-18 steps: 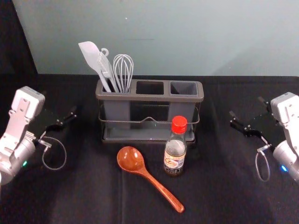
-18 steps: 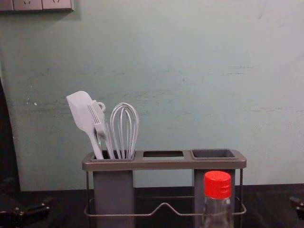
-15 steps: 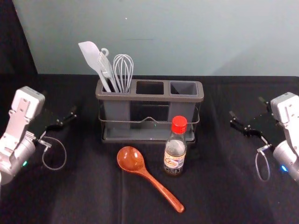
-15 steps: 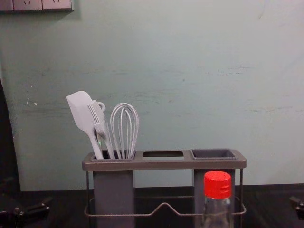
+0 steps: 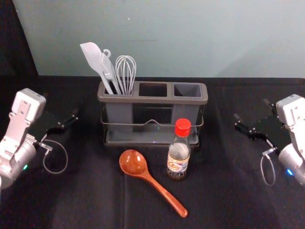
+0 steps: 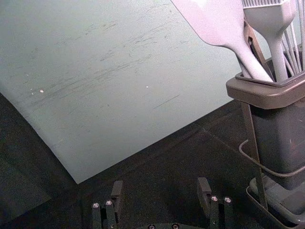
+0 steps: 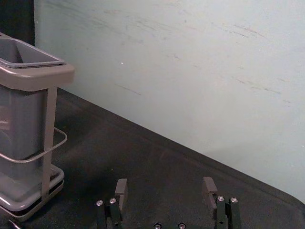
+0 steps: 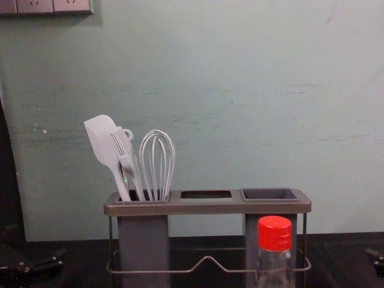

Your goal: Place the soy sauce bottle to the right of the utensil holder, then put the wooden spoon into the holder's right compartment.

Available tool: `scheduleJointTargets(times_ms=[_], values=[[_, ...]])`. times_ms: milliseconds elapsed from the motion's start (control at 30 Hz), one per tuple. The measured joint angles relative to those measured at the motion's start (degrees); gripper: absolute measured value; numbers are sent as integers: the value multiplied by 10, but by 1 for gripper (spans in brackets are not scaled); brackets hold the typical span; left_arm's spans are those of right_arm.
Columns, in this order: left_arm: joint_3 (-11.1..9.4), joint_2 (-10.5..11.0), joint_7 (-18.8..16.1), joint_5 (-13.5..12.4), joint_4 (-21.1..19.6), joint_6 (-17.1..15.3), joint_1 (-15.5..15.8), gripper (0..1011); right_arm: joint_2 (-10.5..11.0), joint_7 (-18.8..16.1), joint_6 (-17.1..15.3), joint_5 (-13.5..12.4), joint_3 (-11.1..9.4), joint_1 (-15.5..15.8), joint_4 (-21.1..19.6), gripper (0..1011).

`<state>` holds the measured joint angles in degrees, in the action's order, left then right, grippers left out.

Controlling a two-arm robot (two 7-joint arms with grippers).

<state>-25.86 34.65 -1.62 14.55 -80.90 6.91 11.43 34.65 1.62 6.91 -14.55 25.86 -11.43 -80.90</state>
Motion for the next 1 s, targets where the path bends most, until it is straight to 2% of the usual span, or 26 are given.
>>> scheduleJointTargets(times_ms=[1000], values=[[0, 0, 0, 0, 0, 0, 0, 1000, 0, 0, 0, 3, -1, 2, -1, 1003]])
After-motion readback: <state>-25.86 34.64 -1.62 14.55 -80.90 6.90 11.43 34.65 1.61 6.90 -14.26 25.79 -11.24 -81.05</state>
